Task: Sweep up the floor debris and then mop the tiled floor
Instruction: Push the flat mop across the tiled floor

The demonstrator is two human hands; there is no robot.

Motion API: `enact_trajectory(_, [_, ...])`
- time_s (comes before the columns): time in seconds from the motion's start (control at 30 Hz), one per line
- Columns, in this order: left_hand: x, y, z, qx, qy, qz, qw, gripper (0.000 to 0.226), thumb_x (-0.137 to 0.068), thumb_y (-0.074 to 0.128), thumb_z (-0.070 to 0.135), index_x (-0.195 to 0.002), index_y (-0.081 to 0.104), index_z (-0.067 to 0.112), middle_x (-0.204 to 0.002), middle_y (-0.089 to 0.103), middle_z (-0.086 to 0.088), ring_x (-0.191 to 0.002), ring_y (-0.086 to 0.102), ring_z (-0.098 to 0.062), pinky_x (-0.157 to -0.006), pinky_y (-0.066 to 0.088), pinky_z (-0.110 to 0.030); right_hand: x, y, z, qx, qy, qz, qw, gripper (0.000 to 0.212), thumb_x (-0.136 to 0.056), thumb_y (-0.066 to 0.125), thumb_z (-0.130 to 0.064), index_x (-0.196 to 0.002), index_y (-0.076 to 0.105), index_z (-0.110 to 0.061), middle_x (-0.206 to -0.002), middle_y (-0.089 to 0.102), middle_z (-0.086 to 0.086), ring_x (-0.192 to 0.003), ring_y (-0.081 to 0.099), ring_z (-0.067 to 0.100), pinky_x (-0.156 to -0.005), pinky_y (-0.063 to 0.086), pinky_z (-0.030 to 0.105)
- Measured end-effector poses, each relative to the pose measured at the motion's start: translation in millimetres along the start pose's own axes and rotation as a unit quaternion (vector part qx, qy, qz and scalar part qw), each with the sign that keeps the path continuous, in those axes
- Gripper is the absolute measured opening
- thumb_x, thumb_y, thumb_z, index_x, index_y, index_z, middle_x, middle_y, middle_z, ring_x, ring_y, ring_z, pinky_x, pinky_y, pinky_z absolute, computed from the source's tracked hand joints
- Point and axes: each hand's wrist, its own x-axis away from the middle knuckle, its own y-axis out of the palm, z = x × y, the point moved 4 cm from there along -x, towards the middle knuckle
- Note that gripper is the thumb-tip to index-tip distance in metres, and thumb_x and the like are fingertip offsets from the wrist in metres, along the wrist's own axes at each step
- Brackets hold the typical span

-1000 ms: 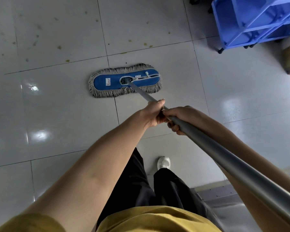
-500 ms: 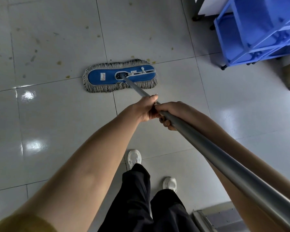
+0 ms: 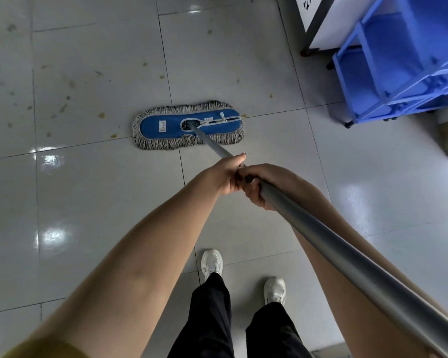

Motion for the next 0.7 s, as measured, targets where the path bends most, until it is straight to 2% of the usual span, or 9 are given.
enact_trajectory(0.13, [3, 24, -12, 0.032, -0.001, 0.0, 0.999, 0.039, -0.099, 0.042, 0.032, -0.066, 0.041, 0.013, -0.032, 0.046, 0.001, -0.027, 0.047, -0.008, -0.033, 0.04, -0.014, 12, -25, 4, 0.047, 0.001, 0.015, 0.999, 0.03, -0.096, 0.05, -0.018, -0.068, 0.043, -0.011, -0.037, 0.042, 0.0, -0.022, 0.038, 0.003, -0.028, 0.037, 0.01])
enact_trajectory(0.33, [5, 92, -35, 0.045, 0.043, 0.006, 0.998, 0.041, -0.1, 0.038, 0.024, -0.061, 0.036, 0.013, -0.031, 0.04, 0.003, -0.027, 0.042, -0.006, -0.034, 0.038, -0.014, 39, -92, 8, 0.101, 0.033, 0.023, 0.994, 0.032, -0.096, 0.049, -0.022, -0.067, 0.044, -0.01, -0.035, 0.045, 0.001, -0.021, 0.039, 0.003, -0.028, 0.037, 0.009])
enact_trajectory(0.6, [7, 191, -68, 0.016, 0.038, -0.025, 0.999, 0.041, -0.1, 0.036, 0.025, -0.06, 0.038, 0.014, -0.037, 0.042, 0.001, -0.041, 0.041, -0.01, -0.051, 0.037, -0.023, 80, -187, 21, 0.165, 0.055, 0.052, 0.983, 0.033, -0.095, 0.051, -0.023, -0.066, 0.047, -0.008, -0.037, 0.046, 0.001, -0.022, 0.04, 0.005, -0.028, 0.037, 0.01])
enact_trajectory(0.7, [10, 220, -77, 0.0, 0.037, -0.036, 0.999, 0.04, -0.1, 0.036, 0.026, -0.062, 0.039, 0.014, -0.038, 0.041, 0.002, -0.035, 0.04, -0.007, -0.043, 0.036, -0.018, 96, -214, 26, 0.158, 0.057, 0.048, 0.985, 0.035, -0.096, 0.05, -0.022, -0.064, 0.047, -0.007, -0.036, 0.048, 0.002, -0.022, 0.041, 0.005, -0.028, 0.038, 0.01])
